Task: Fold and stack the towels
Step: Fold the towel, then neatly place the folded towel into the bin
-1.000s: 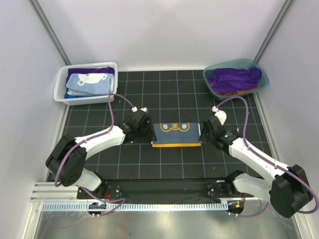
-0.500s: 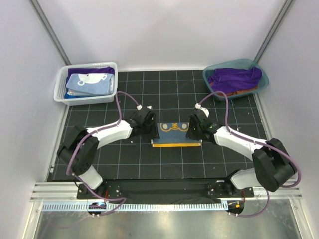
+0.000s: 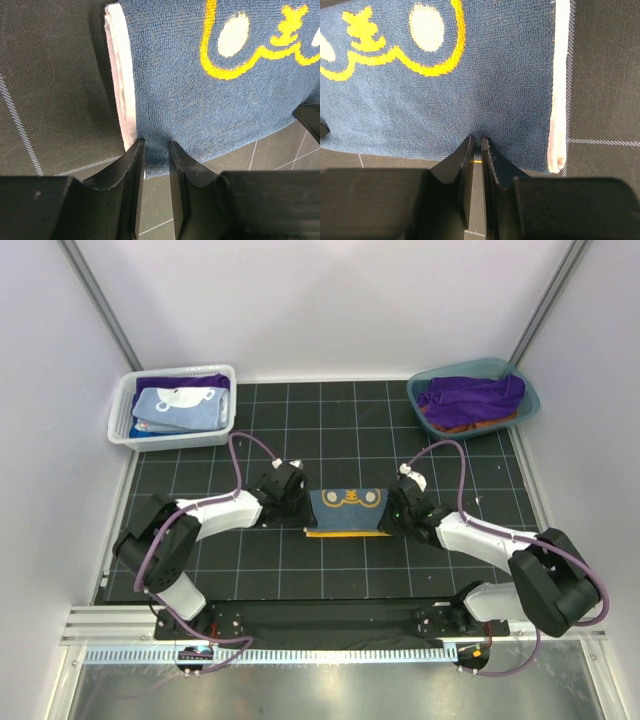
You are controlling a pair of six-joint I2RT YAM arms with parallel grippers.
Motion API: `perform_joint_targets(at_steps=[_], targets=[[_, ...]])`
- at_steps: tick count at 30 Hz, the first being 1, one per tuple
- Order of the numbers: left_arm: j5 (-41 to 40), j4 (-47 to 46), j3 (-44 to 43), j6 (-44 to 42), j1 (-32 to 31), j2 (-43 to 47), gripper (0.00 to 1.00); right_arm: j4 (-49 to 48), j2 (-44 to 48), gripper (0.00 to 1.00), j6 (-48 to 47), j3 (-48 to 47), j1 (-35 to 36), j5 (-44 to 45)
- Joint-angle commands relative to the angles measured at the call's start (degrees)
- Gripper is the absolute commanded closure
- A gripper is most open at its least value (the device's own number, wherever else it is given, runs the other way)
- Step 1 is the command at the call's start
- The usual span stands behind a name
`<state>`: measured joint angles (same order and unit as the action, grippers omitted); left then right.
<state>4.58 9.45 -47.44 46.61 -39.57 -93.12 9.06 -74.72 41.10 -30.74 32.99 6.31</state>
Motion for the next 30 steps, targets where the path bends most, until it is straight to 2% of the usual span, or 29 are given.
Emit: perform_joint_targets(at_steps=[1,6,8,15,22,30], targets=[[-0.6,2.6,0.0,-0.6,0.2,1.3,0.69,3.1,1.5,0.81,0.5,0.5,0.1,1.3],[0.3,5.8,-3.0,-2.2,3.9,4.1,0.59,5.4,2.0,0.8,-0.6,-2.7,0.1,1.7],[4.3,5.1,-2.5,-2.2,7.2,5.0,0.55,5.6,1.7,0.8,-0.8,-3.1,0.1,1.9],[14.4,0.0,-1.3,-3.3,11.6,3.4,0.44,4.3,0.4,0.8,-0.5,-3.0,0.1,1.3],[19.6,-6.5,1.1,-0.6,11.9,-1.4,0.39,4.2,0.3,0.8,-0.7,-3.2,0.1,1.3],[16.1,-7.4,2.3,-0.3,9.1,-5.7,0.38,3.2,-0.2,0.78,-0.3,-2.8,0.1,1.0]])
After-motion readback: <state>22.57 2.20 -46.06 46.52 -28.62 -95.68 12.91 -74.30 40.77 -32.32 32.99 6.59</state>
